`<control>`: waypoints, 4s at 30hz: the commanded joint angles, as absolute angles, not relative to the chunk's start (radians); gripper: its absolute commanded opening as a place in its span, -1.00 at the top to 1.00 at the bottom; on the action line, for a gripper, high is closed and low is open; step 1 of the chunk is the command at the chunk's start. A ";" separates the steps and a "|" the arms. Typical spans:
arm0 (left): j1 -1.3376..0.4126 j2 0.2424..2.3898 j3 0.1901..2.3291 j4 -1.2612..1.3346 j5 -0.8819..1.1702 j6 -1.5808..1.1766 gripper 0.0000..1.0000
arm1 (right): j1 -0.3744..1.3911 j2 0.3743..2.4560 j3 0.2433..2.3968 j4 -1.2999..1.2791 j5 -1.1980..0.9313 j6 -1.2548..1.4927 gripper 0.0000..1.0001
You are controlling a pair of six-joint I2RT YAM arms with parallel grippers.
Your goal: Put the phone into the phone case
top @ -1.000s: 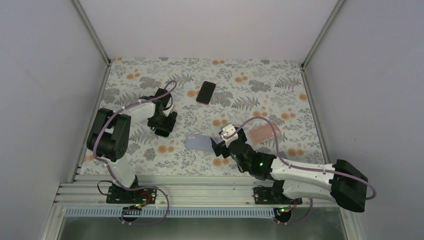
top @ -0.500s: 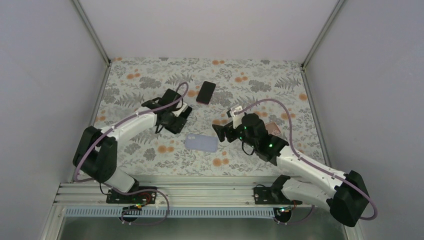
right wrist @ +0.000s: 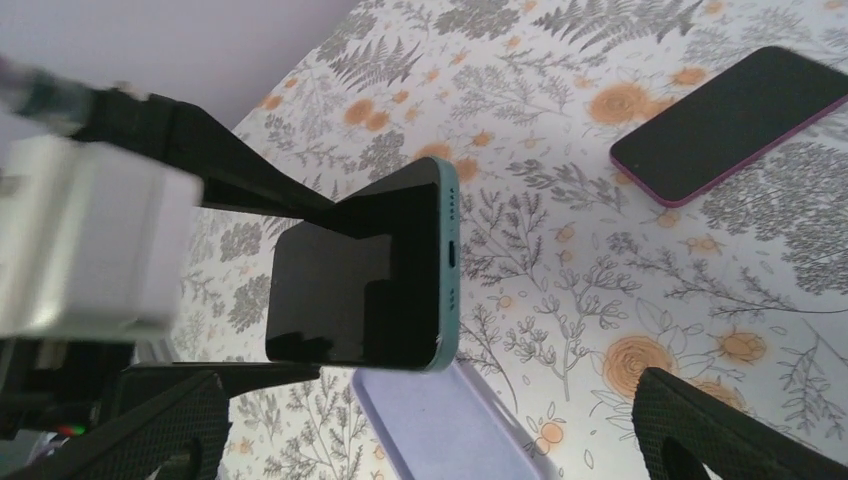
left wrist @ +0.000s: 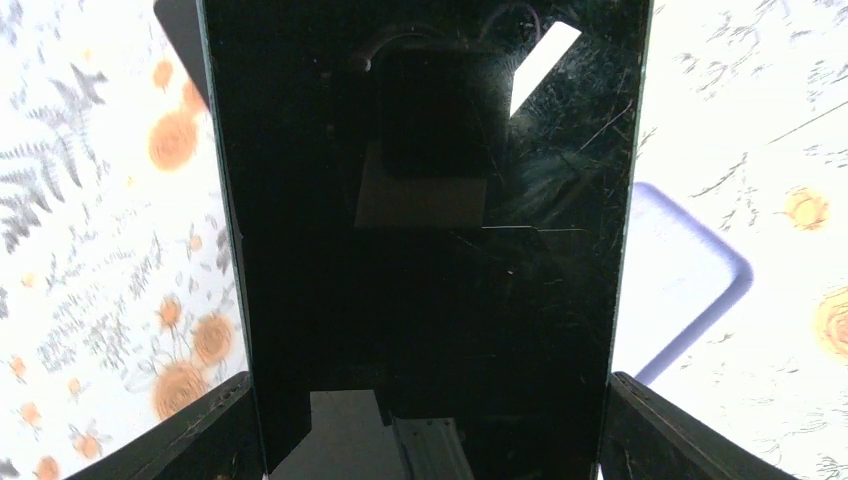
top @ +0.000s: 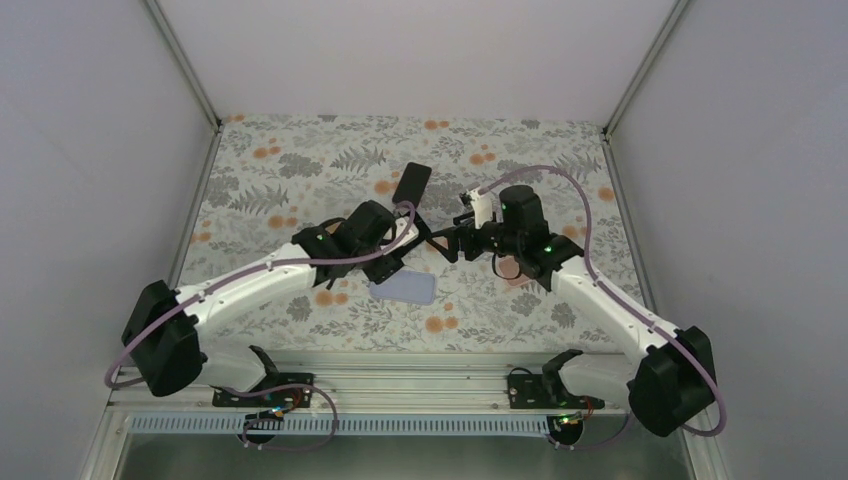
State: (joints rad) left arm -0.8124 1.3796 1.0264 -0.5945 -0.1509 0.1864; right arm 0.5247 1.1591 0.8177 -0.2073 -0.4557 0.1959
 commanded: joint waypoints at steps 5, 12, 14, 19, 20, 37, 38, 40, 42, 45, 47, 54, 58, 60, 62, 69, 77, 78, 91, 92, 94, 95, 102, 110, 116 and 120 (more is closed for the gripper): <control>-0.924 1.264 0.977 -0.454 -0.218 0.331 -0.18 | 0.492 1.226 0.863 -0.261 -0.675 0.141 -0.75; -0.995 1.247 0.929 -0.404 -0.264 0.365 -0.18 | 0.494 1.295 0.903 -0.296 -0.824 0.100 -0.45; -1.010 1.256 0.925 -0.405 -0.280 0.367 -0.18 | 0.494 1.301 0.897 -0.291 -0.853 0.099 -0.39; -1.035 1.267 0.911 -0.389 -0.311 0.378 -0.18 | 0.493 1.312 0.884 -0.289 -0.912 0.093 -0.12; -1.037 1.266 0.909 -0.386 -0.313 0.381 -0.18 | 0.493 1.314 0.878 -0.287 -0.923 0.091 -0.05; -1.062 1.215 0.908 -0.411 -0.362 0.323 -0.45 | 0.490 1.237 0.810 -0.236 -0.928 0.180 0.92; -1.062 1.207 0.913 -0.426 -0.365 0.305 -0.53 | 0.491 1.225 0.798 -0.216 -0.906 0.202 0.92; -1.062 1.197 0.926 -0.452 -0.375 0.259 -0.63 | 0.491 1.200 0.760 -0.166 -0.870 0.273 0.92; -1.063 1.178 0.928 -0.463 -0.371 0.205 -0.69 | 0.490 1.182 0.718 -0.120 -0.842 0.329 0.92; -1.069 1.152 0.912 -0.456 -0.367 0.102 -0.77 | 0.489 1.160 0.668 -0.072 -0.805 0.388 0.92; -1.076 1.138 0.894 -0.449 -0.371 0.049 -0.86 | 0.490 1.146 0.642 -0.049 -0.783 0.417 0.92; -1.078 1.089 0.825 -0.416 -0.393 -0.180 -1.00 | 0.492 1.124 0.541 0.092 -0.725 0.555 0.92; -1.074 1.042 0.744 -0.332 -0.414 -0.312 -1.00 | 0.504 1.134 0.492 0.184 -0.693 0.628 0.92; -1.061 1.028 0.718 -0.312 -0.413 -0.360 -1.00 | 0.513 1.143 0.477 0.222 -0.679 0.667 0.92; -1.036 1.021 0.703 -0.308 -0.404 -0.410 -1.00 | 0.522 1.159 0.470 0.241 -0.665 0.704 0.92; -0.812 0.997 0.598 -0.229 -0.127 -0.485 -1.00 | 0.546 1.234 0.455 0.325 -0.655 0.793 0.92; -0.668 1.072 0.514 -0.088 0.104 -0.541 -1.00 | 0.562 1.336 0.461 0.399 -0.656 0.842 0.92; -0.656 1.087 0.510 -0.078 0.123 -0.545 -1.00 | 0.565 1.348 0.463 0.408 -0.656 0.847 0.92; -0.566 1.265 0.466 0.037 0.282 -0.596 -0.91 | 0.580 1.512 0.459 0.563 -0.675 0.938 0.92; -0.566 1.271 0.463 0.042 0.287 -0.599 -0.89 | 0.581 1.525 0.460 0.572 -0.678 0.944 0.92; -0.566 1.282 0.452 0.059 0.305 -0.605 -0.83 | 0.583 1.546 0.459 0.588 -0.678 0.960 0.92; -0.566 1.289 0.447 0.067 0.310 -0.611 -0.80 | 0.584 1.555 0.459 0.599 -0.678 0.966 0.92; -0.566 1.350 0.415 0.145 0.366 -0.640 -0.58 | 0.588 1.610 0.453 0.633 -0.672 1.005 0.92; -0.570 1.366 0.395 0.184 0.380 -0.660 -0.45 | 0.593 1.655 0.465 0.642 -0.673 1.023 0.92; -0.588 1.368 0.387 0.196 0.380 -0.673 -0.38 | 0.613 1.716 0.478 0.683 -0.676 1.048 0.92; -0.607 1.362 0.368 0.219 0.382 -0.697 -0.37 | 0.622 1.754 0.479 0.739 -0.696 1.089 0.92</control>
State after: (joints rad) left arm -0.5793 1.3643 0.3946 0.1635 0.3477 -0.6662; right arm 0.5911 1.6981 0.4694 0.6899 -0.6903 1.0523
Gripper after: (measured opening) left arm 0.686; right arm 0.056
